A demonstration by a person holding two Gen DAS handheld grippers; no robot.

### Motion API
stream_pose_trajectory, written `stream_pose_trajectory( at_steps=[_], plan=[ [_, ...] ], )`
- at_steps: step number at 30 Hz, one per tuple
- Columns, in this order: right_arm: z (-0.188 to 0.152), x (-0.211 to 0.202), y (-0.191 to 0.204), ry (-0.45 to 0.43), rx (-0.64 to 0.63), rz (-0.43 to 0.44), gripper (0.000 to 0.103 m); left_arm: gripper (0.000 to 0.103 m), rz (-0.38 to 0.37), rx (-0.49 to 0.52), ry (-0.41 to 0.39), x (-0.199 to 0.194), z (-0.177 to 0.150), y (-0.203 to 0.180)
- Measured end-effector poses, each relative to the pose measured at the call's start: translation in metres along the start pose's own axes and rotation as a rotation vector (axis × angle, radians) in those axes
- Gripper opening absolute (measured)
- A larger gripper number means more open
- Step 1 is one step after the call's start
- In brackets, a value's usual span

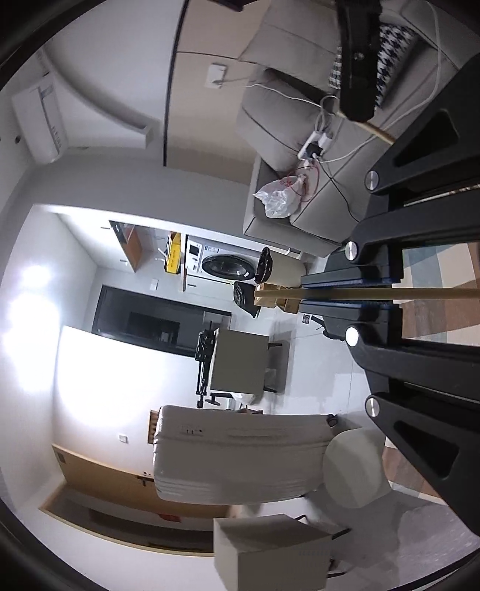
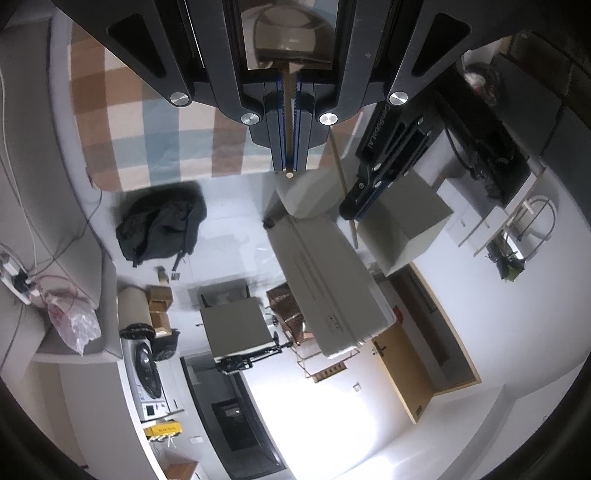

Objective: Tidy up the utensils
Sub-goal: 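Carry both chopsticks up over the holder opening, then open the right tool while the left tool opens, dropping chopsticks into the holder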

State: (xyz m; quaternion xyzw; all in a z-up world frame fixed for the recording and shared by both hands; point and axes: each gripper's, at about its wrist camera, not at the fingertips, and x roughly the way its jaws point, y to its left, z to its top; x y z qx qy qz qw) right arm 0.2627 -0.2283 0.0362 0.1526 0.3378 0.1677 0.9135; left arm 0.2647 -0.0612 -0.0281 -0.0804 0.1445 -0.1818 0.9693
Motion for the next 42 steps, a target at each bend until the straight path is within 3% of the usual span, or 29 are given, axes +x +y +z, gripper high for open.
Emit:
stream_pose_trajectory(
  at_steps=[20,32,37,42],
  plan=[
    [-0.022,0.006,0.002,0.041,0.0,-0.004,0.003,0.002,-0.003,0.026,0.046,-0.014,0.01,0.008],
    [-0.038,0.007,0.008,0.077,-0.013,-0.008,0.003,0.002,-0.024,0.074,0.141,-0.036,0.003,0.004],
    [-0.045,0.016,0.007,0.118,-0.002,-0.008,0.004,0.002,-0.022,0.069,0.227,-0.046,-0.001,0.005],
    [-0.048,0.003,0.004,0.09,0.044,0.018,0.013,0.005,0.015,0.038,0.297,-0.063,0.0,0.006]
  ],
)
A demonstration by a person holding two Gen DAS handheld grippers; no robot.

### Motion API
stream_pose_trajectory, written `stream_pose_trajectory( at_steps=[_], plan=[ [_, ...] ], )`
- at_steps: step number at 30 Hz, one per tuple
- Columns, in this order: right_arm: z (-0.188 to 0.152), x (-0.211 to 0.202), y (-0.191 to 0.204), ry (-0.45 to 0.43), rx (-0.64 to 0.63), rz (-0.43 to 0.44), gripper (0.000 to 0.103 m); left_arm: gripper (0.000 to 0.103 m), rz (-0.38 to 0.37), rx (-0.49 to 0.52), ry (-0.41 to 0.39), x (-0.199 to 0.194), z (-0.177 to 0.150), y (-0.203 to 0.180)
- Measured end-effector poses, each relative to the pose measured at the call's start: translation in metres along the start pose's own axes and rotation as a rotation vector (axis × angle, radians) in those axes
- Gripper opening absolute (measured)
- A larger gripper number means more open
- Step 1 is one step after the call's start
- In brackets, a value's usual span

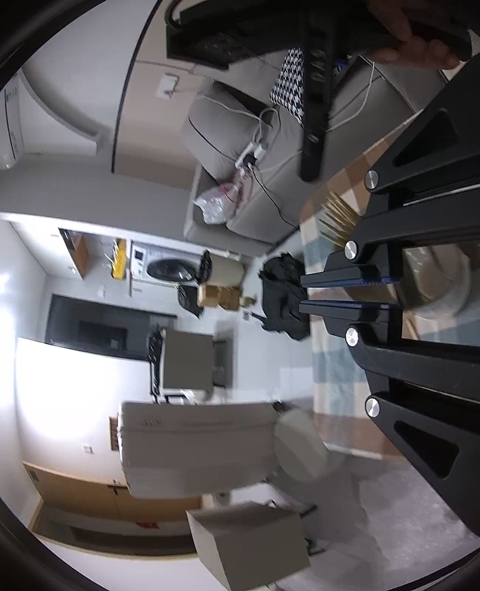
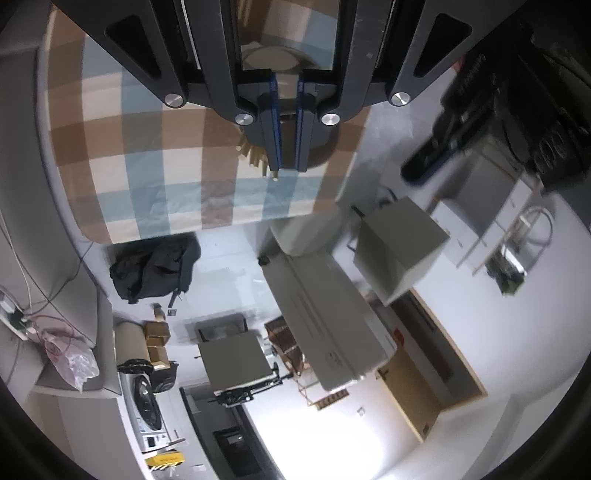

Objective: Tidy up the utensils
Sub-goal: 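Open the right tool while the left tool opens, dropping chopsticks into the holder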

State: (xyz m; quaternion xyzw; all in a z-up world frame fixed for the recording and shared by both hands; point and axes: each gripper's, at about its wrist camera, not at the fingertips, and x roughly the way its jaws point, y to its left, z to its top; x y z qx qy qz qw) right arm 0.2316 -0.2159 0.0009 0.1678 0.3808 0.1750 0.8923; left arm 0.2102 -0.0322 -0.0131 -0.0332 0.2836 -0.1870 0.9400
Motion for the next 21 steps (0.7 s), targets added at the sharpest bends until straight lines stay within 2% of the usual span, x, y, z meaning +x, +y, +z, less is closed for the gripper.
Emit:
stream_pose_trajectory(
  at_steps=[1,2,4,6,8,11,17,21],
  plan=[
    [-0.001,-0.004,0.0,-0.007,0.006,-0.007,0.023,0.017,0.014,-0.005,0.02,-0.003,-0.001,-0.001],
    [-0.002,-0.01,0.0,-0.018,0.017,-0.014,0.027,0.032,0.024,-0.013,0.035,-0.006,-0.002,-0.001],
    [-0.005,-0.023,-0.001,-0.038,0.033,-0.002,0.028,0.045,0.039,-0.038,0.05,-0.015,-0.005,-0.001],
    [-0.01,-0.036,-0.001,-0.049,0.035,-0.014,0.035,0.048,0.056,-0.043,0.059,-0.024,-0.006,-0.005],
    [-0.017,-0.048,-0.001,-0.066,0.039,-0.015,0.043,0.059,0.066,-0.049,0.082,-0.03,-0.008,-0.011],
    [-0.03,-0.065,-0.001,-0.078,0.04,-0.029,0.052,0.068,0.07,-0.063,0.105,-0.04,-0.012,-0.019],
    [-0.063,-0.089,-0.007,-0.099,0.044,-0.041,0.063,0.081,0.112,-0.073,0.132,-0.057,-0.023,-0.032],
    [-0.085,-0.1,-0.008,-0.103,0.024,-0.054,0.071,0.082,0.135,-0.08,0.142,-0.065,-0.03,-0.037]
  ],
)
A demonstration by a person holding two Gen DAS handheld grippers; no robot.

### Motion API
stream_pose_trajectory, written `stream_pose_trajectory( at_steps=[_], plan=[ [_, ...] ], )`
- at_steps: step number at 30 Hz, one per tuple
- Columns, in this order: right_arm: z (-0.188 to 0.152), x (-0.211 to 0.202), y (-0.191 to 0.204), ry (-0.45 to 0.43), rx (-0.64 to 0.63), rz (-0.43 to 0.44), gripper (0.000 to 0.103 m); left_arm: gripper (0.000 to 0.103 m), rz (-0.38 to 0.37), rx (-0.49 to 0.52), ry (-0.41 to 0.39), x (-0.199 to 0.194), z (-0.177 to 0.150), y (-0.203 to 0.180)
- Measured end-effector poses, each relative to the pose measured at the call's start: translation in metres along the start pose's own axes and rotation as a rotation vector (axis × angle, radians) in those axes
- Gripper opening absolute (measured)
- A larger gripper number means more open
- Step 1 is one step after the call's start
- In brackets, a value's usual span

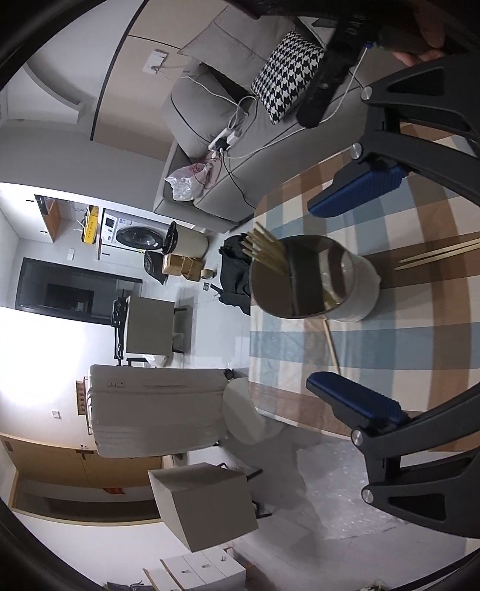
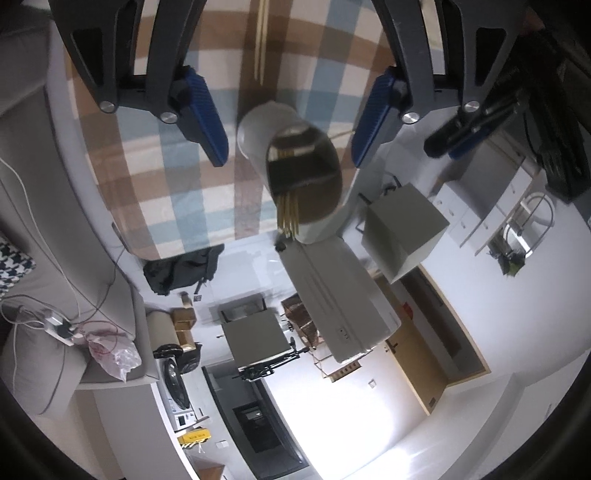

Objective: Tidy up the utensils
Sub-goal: 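Open the right tool while the left tool opens, dropping chopsticks into the holder, then lower both open tools toward the last chopsticks beside the holder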

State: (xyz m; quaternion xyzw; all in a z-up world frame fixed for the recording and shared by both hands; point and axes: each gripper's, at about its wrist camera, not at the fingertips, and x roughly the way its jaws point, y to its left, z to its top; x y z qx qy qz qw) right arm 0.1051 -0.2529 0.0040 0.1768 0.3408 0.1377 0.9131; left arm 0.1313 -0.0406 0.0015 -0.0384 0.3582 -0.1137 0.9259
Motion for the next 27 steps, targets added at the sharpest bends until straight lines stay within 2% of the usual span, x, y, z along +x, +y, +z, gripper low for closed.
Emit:
stream_pose_trajectory(
  at_steps=[3,7,10,16,18,25,27],
  plan=[
    [-0.012,-0.008,0.0,-0.001,-0.024,-0.011,0.077,0.083,0.018,-0.002,0.009,-0.002,-0.006,-0.004],
    [-0.026,-0.014,0.001,-0.002,-0.058,-0.025,0.086,0.091,0.058,-0.009,0.013,-0.003,-0.015,-0.006],
    [-0.04,-0.012,-0.001,0.012,-0.077,-0.041,0.089,0.092,0.075,-0.01,0.017,-0.001,-0.024,-0.006],
    [-0.064,0.014,-0.013,0.131,-0.095,-0.065,0.089,0.093,0.114,-0.011,0.058,0.016,-0.048,0.001],
    [-0.07,0.028,-0.02,0.193,-0.063,-0.06,0.087,0.093,0.134,-0.012,0.104,0.031,-0.058,0.008],
    [-0.094,0.08,-0.031,0.392,-0.031,-0.09,0.051,0.093,0.135,-0.064,0.277,0.066,-0.075,0.023],
    [-0.099,0.096,-0.032,0.438,-0.031,-0.099,0.047,0.093,0.164,-0.079,0.329,0.073,-0.079,0.029]
  ],
)
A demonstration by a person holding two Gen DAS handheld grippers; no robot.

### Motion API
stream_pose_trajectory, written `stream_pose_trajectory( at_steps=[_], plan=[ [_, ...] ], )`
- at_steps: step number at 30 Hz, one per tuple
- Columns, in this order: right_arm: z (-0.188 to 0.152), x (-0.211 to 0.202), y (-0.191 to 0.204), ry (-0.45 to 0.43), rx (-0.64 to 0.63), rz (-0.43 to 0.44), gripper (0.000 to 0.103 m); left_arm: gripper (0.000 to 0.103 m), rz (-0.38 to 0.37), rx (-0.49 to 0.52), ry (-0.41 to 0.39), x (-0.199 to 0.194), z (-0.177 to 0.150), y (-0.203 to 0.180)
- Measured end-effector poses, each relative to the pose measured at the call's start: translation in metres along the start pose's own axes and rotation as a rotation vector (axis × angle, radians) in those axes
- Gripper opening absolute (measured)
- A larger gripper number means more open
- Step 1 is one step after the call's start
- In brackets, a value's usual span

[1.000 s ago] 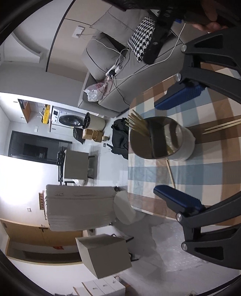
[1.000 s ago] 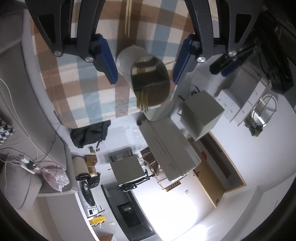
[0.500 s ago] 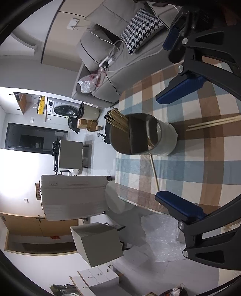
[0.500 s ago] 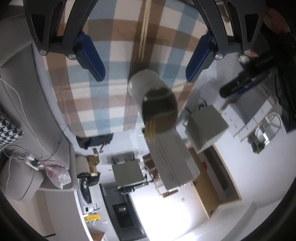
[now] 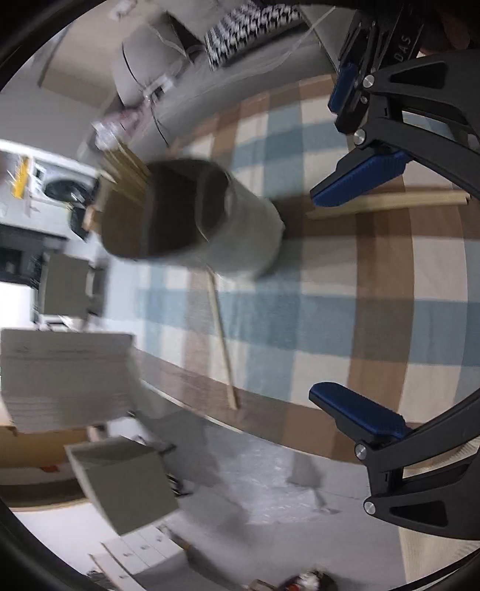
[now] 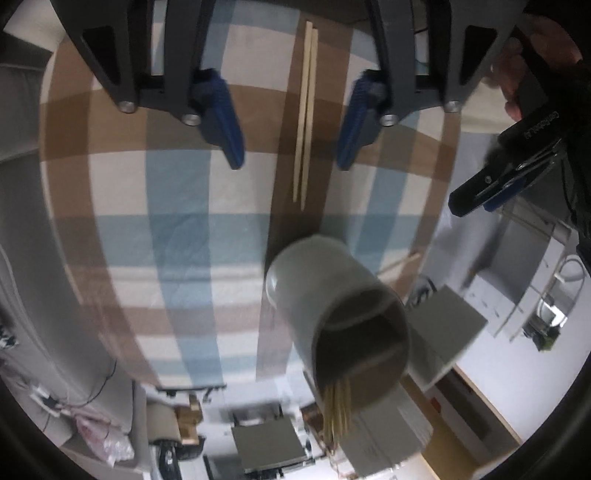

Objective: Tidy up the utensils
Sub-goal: 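Lower both open tools toward the last chopsticks beside the holder, then close the right tool on a chopstick while the left tool grasps another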

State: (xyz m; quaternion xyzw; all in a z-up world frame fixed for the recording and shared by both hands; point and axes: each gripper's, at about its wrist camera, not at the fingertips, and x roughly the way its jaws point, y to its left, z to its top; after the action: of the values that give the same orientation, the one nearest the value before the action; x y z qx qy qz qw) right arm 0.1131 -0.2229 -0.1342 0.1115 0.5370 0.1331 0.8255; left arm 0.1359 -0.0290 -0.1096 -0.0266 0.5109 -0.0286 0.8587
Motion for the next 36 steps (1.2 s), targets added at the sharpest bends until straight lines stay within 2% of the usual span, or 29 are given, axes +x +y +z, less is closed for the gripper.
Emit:
stream_pose_trajectory(
  at_steps=[3,5,12,15,20,26,31,33,34,36],
  plan=[
    [0.002,0.02,0.003,0.058,-0.015,-0.019,0.045,0.093,0.017,-0.054,0.081,0.015,-0.001,0.016],
    [0.004,0.035,0.004,0.096,-0.03,-0.037,0.038,0.093,0.025,-0.089,0.117,0.021,0.0,0.024],
    [0.008,0.082,0.014,0.196,-0.08,-0.095,0.028,0.093,0.011,-0.177,0.158,0.025,0.004,0.044],
    [0.008,0.091,0.021,0.209,-0.118,-0.125,0.026,0.093,0.015,-0.199,0.166,0.028,0.005,0.051],
    [0.008,0.096,0.029,0.214,-0.173,-0.181,0.015,0.093,0.006,-0.239,0.193,0.035,0.007,0.064],
    [0.006,0.099,0.043,0.237,-0.252,-0.26,0.014,0.093,0.012,-0.27,0.21,0.038,0.006,0.073],
    [0.008,0.105,0.055,0.229,-0.258,-0.263,0.016,0.093,0.011,-0.265,0.211,0.038,0.005,0.075],
    [0.011,0.107,0.059,0.218,-0.268,-0.247,0.013,0.093,0.018,-0.262,0.217,0.039,0.004,0.076],
    [0.014,0.109,0.061,0.212,-0.274,-0.244,0.005,0.093,0.022,-0.262,0.22,0.04,0.004,0.077],
    [0.014,0.108,0.059,0.205,-0.258,-0.22,0.003,0.093,0.035,-0.265,0.23,0.043,0.002,0.079]
  ],
)
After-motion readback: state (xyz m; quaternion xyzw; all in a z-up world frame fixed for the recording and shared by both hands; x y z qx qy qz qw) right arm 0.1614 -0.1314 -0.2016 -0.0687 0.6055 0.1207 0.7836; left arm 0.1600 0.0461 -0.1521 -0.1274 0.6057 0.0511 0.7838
